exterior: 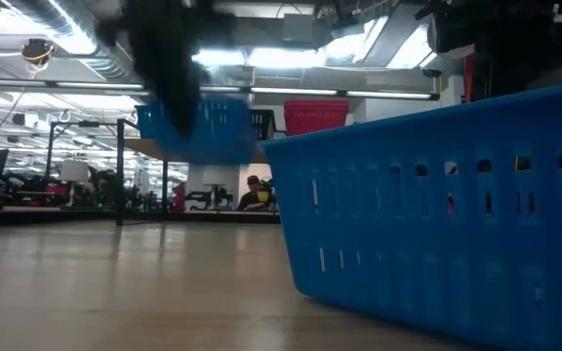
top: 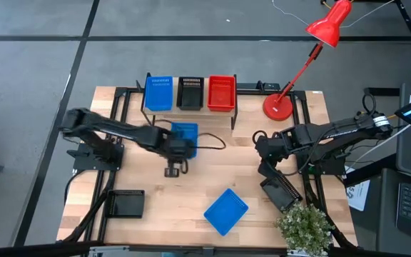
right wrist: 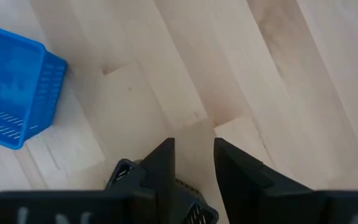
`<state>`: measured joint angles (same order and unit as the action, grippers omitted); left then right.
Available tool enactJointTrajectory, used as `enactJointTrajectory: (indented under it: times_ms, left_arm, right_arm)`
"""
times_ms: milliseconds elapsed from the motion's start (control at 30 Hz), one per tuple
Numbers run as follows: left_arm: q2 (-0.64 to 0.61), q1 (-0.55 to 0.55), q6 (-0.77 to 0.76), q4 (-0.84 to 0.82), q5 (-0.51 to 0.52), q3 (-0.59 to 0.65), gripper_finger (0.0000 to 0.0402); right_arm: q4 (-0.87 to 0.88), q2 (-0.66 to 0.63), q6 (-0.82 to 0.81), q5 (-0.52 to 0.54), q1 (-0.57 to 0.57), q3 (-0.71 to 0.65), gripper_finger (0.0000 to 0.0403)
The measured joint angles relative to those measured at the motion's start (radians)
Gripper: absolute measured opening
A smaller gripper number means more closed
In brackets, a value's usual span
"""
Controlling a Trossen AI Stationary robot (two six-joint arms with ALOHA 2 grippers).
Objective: Stack baskets on shelf by color
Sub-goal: Stack the top blue bin on top of the blue bin on the shelf
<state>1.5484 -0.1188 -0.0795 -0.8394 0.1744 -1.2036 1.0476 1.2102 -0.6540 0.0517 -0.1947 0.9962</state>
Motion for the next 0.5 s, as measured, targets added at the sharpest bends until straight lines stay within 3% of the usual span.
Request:
enactJointTrajectory:
  times_ms: [167, 267, 367, 500]
  left_arm:
    - [-0.237, -0.050, -0.044, -0.145, 0.140, -0.085, 0.0000]
    - [-0.363, -0.044, -0.038, -0.175, 0.280, -0.116, 0.0000]
    - [-0.467, 0.019, 0.053, -0.207, 0.350, -0.116, 0.0000]
    - [-0.524, 0.168, 0.156, -0.246, 0.355, -0.115, 0.0000]
  right_arm:
    - [-0.040, 0.000, 0.004, 0.000, 0.000, 0.000, 0.0110]
    - [-0.048, 0.000, 0.004, 0.000, 0.000, 0.000, 0.0110]
    - [-0.054, 0.000, 0.005, 0.000, 0.000, 0.000, 0.0110]
    - [-0.060, 0.000, 0.005, 0.001, 0.000, 0.000, 0.0110]
